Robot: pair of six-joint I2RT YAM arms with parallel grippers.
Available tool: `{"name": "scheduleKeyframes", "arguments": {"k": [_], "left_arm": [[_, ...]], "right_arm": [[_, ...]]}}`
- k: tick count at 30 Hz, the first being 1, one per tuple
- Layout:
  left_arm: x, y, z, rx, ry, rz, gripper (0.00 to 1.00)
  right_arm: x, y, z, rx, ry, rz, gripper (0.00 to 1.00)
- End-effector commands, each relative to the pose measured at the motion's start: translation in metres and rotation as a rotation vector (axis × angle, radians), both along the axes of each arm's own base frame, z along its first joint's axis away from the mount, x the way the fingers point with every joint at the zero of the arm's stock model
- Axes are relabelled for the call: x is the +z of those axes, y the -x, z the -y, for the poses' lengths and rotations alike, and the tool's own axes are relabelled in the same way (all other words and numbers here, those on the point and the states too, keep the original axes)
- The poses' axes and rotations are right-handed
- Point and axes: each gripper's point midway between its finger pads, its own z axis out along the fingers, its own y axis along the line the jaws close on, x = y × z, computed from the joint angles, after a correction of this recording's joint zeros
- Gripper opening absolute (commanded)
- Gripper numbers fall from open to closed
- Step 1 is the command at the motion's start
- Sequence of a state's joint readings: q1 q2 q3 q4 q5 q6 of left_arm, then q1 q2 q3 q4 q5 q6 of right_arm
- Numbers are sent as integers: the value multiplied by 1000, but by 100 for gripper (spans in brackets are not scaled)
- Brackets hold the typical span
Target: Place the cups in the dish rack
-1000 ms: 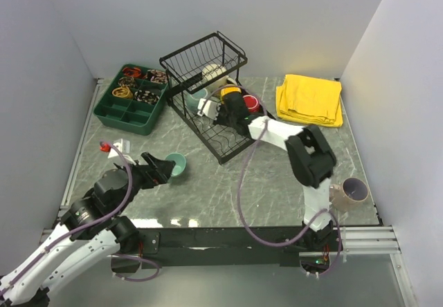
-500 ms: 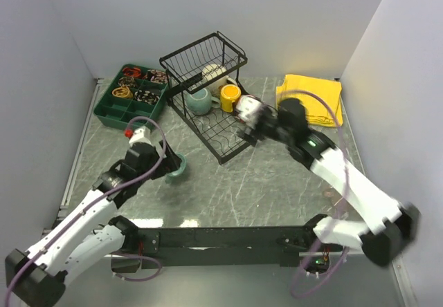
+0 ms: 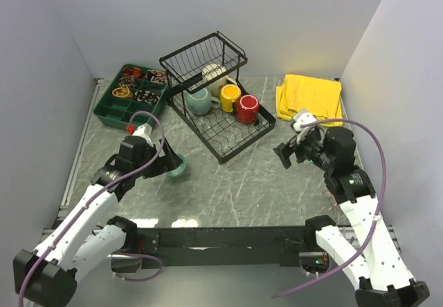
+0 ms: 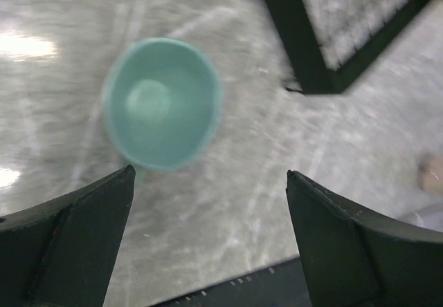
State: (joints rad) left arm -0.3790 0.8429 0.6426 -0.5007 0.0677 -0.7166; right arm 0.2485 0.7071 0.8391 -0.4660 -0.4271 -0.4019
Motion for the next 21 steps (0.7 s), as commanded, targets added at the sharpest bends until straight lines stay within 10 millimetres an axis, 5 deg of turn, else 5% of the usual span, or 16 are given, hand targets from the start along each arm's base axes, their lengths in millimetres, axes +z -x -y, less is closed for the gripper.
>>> {"name": "scheduleKeyframes", "arguments": {"k": [1, 7, 8, 13, 21], "left_arm": [[60, 7, 30, -167, 115, 159, 96], [80, 28, 53, -260, 209, 182, 96], [77, 31, 55, -263, 219, 177, 96], [81, 45, 73, -330, 275, 175, 96], [84, 60, 94, -420, 299, 173, 96]], "right_arm": [[15, -14, 50, -320, -48, -65, 100], [3, -6, 130, -642, 132, -131, 100], [-2, 2, 157, -735, 151, -161, 100], [-32, 35, 216, -798, 266, -259, 100], [-78, 80, 285, -929, 353, -437, 100]]}}
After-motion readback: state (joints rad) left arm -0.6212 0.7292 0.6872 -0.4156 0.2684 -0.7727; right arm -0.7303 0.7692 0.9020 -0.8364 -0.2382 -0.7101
